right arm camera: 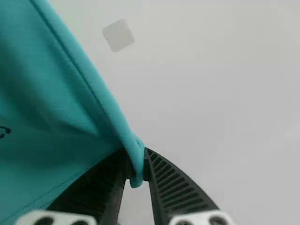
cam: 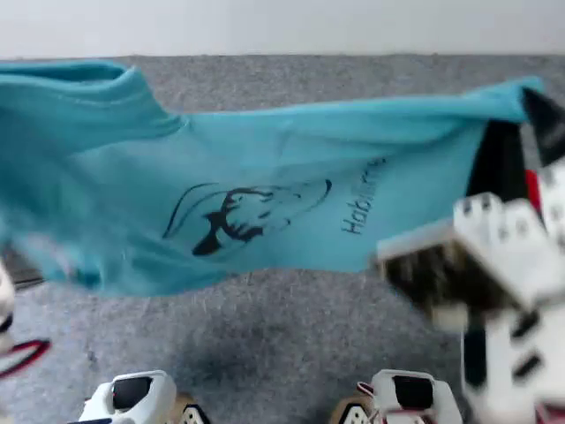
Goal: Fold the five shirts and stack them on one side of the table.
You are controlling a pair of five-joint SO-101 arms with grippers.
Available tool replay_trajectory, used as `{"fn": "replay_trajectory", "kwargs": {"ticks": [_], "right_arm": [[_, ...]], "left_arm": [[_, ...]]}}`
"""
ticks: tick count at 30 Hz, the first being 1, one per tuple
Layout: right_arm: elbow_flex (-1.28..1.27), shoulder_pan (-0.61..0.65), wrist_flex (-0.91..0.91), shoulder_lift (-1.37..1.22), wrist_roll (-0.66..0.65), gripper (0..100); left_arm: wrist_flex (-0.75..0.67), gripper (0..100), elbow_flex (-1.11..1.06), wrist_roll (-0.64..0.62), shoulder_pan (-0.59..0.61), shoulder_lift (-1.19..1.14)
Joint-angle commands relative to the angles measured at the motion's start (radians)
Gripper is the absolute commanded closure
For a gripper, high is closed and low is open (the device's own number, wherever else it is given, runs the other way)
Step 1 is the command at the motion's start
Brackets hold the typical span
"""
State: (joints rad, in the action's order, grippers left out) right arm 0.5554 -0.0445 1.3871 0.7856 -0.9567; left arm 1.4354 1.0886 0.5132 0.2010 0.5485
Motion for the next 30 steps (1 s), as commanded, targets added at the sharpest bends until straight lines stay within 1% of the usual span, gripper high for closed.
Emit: {"fn": "replay_trajectory", "kwargs": {"ticks": [1, 4, 7, 10, 13, 15, 18, 21, 24, 27, 30], "right_arm": [[0.015, -0.019, 0.122, 0.008, -0.008, 98.9], [-0.055, -0.018, 0.223, -0.018, -0.005, 98.9], [-0.206, -0.016, 0.232, -0.048, -0.003, 98.9], [-0.387, -0.013, 0.159, -0.071, -0.002, 98.8], [-0.583, -0.012, -0.007, -0.085, -0.002, 98.8], [-0.706, -0.012, -0.137, -0.097, -0.002, 98.8], [-0.856, 0.012, -0.314, -0.131, -0.003, 98.8], [-0.942, 0.027, -0.478, -0.182, -0.003, 98.8], [-0.959, 0.036, -0.645, -0.257, -0.003, 98.8], [-0.956, 0.036, -0.796, -0.364, -0.009, 98.8], [-0.956, 0.039, -0.932, -0.475, -0.048, 98.8]], "left_arm": [[0.017, 99, 0.027, 0.017, 0.003, -0.014], [0.112, 99, -0.038, 0.063, -0.003, -0.041], [0.144, 99, -0.147, 0.064, -0.005, -0.078], [0.126, 99, -0.286, 0.064, -0.008, -0.120], [0.066, 99, -0.446, 0.066, -0.057, -0.170], [-0.005, 99, -0.559, 0.066, -0.068, -0.206], [-0.167, 99, -0.720, 0.066, -0.092, -0.261], [-0.333, 99, -0.839, 0.066, -0.098, -0.331], [-0.473, 99, -0.895, 0.072, -0.097, -0.425], [-0.594, 99, -0.898, 0.127, -0.092, -0.526], [-0.706, 99, -0.895, 0.163, -0.095, -0.611]]}}
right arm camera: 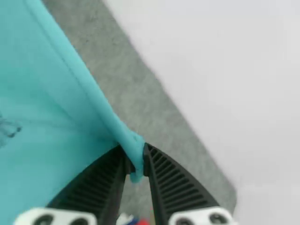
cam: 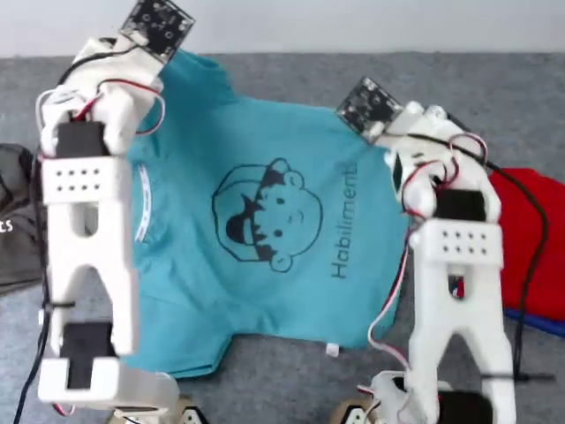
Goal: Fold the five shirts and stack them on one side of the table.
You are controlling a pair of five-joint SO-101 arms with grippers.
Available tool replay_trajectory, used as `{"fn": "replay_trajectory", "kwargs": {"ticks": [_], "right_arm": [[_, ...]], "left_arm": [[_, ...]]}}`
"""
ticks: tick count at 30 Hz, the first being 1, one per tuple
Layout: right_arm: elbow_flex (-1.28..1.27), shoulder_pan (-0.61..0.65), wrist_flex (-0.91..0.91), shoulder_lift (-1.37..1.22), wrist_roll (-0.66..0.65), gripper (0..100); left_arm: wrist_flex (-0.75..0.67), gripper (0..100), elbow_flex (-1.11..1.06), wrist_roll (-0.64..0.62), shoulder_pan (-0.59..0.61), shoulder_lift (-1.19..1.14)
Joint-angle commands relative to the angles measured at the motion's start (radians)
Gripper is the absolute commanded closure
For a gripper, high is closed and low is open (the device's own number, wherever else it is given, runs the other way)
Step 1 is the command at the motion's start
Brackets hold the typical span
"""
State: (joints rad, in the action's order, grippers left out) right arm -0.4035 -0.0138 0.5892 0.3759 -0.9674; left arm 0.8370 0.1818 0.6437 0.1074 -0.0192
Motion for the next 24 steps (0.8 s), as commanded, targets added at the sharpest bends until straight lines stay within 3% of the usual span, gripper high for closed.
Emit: {"fn": "replay_trajectory", "kwargs": {"ticks": [1, 7, 19, 24], "right_arm": [[0.003, 0.010, -0.179, -0.097, -0.046, 98.8], [0.018, 0.012, -0.409, -0.226, -0.117, 98.8], [0.229, 0.088, -0.424, -0.361, -0.172, 98.8], [0.187, 0.076, -0.367, -0.369, -0.172, 98.8]], "left_arm": [[-0.140, 99, 0.013, 0.041, -0.003, -0.068], [-0.265, 99, 0.015, 0.084, 0.002, -0.152], [-0.272, 99, 0.085, 0.086, 0.018, -0.158], [-0.081, 99, 0.090, 0.115, 0.023, -0.149]]}}
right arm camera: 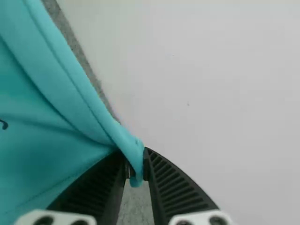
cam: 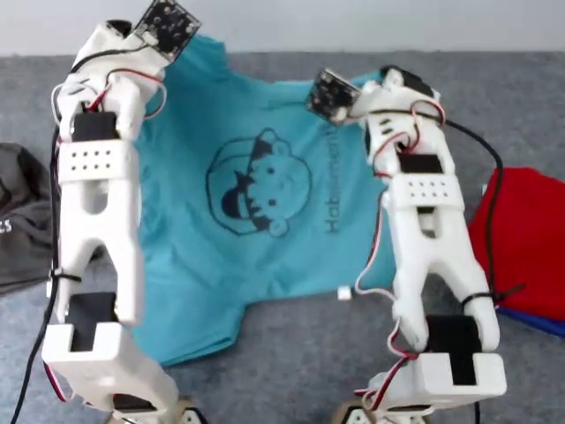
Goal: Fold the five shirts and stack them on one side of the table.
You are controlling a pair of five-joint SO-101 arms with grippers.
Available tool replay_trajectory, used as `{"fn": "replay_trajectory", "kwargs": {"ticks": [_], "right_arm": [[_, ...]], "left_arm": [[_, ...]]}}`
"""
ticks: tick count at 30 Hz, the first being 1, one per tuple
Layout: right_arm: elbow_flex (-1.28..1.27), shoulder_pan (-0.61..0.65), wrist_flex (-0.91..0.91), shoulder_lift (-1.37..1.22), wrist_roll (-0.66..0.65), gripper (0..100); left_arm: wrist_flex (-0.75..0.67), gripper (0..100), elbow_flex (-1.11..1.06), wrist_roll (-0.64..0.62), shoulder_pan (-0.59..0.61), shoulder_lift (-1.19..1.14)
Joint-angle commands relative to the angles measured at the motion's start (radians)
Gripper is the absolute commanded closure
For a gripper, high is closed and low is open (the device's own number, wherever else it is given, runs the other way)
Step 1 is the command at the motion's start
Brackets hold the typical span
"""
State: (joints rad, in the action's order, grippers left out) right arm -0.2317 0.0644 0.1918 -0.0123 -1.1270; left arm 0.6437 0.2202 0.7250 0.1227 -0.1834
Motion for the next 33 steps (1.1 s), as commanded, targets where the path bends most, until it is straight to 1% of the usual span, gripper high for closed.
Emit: {"fn": "replay_trajectory", "kwargs": {"ticks": [1, 3, 7, 11, 15, 19, 23, 28, 33], "right_arm": [[0.008, -0.005, 0.064, 0.028, -0.012, 98.8], [-0.011, -0.010, 0.153, 0.056, -0.012, 98.8], [-0.049, -0.013, 0.361, 0.122, -0.011, 98.8], [-0.107, -0.033, 0.515, 0.205, -0.008, 98.8], [-0.160, -0.064, 0.685, 0.286, 0.049, 98.8], [-0.190, -0.074, 0.885, 0.326, 0.075, 98.8], [-0.219, -0.073, 1.020, 0.334, 0.110, 98.8], [-0.285, -0.073, 1.055, 0.331, 0.120, 98.8], [-0.327, -0.071, 1.049, 0.331, 0.120, 98.7]], "left_arm": [[0.175, 99, 0.051, 0.054, 0.009, 0.025], [0.308, 99, 0.044, 0.080, 0.011, 0.048], [0.601, 99, 0.045, 0.081, 0.009, 0.095], [0.861, 99, 0.045, 0.081, 0.009, 0.138], [1.103, 99, 0.045, 0.081, 0.006, 0.144], [1.112, 98, -0.084, 0.077, 0.031, 0.186], [1.112, 98, -0.329, 0.098, 0.040, 0.258], [1.109, 98, -0.593, 0.110, 0.035, 0.356], [1.076, 98, -0.723, 0.110, 0.043, 0.400]]}}
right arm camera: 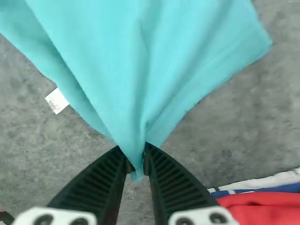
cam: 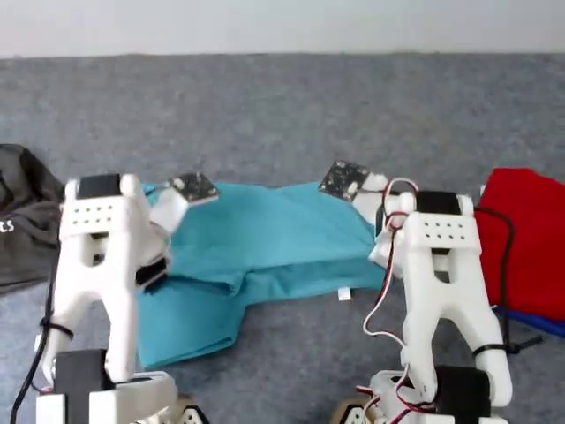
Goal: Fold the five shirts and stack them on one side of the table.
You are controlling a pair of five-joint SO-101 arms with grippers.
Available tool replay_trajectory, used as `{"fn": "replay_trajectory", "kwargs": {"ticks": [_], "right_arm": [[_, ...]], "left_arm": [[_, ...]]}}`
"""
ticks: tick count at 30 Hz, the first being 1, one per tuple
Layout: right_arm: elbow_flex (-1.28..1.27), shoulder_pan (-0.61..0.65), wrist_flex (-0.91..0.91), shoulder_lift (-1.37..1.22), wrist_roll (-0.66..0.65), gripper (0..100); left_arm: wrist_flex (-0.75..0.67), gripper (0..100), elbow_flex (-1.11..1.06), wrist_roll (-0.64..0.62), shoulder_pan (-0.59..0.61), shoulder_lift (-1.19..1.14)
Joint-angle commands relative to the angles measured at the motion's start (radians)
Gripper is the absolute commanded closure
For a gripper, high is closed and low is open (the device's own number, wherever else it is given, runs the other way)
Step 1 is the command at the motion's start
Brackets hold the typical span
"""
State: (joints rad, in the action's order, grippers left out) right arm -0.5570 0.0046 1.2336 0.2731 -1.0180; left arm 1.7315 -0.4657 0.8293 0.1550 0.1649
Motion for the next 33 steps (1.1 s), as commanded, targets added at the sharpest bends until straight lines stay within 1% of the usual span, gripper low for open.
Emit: {"fn": "replay_trajectory", "kwargs": {"ticks": [1, 8, 13, 20, 22, 26, 29, 31, 33], "right_arm": [[-0.002, -0.010, 0.012, 0.045, 0.011, 98.7], [-0.002, -0.013, 0.025, 0.053, 0.011, 98.7], [-0.002, -0.015, 0.070, 0.053, 0.011, 98.7], [-0.002, -0.013, 0.079, 0.050, 0.009, 98.7], [-0.002, -0.013, 0.079, 0.048, 0.009, 98.7], [-0.002, -0.012, 0.079, 0.045, 0.008, 98.3], [-0.002, -0.010, 0.079, 0.045, 0.008, 98.1], [-0.002, -0.013, 0.079, 0.045, 0.006, 95.2], [-0.002, -0.015, 0.093, 0.045, 0.006, 89.6]], "left_arm": [[-0.014, 98, -0.054, 0.006, 0.011, 0.058], [-0.008, 98, -0.117, 0.008, 0.009, 0.058], [0.000, 98, -0.157, 0.057, 0.011, 0.058], [0.000, 98, -0.168, 0.064, 0.012, 0.058], [0.002, 98, -0.170, 0.094, 0.015, 0.054], [0.020, 98, -0.162, 0.175, 0.097, 0.052], [0.021, 98, -0.168, 0.201, 0.133, 0.051], [0.023, 98, -0.173, 0.201, 0.135, 0.054], [0.023, 97, -0.183, 0.204, 0.133, 0.058]]}}
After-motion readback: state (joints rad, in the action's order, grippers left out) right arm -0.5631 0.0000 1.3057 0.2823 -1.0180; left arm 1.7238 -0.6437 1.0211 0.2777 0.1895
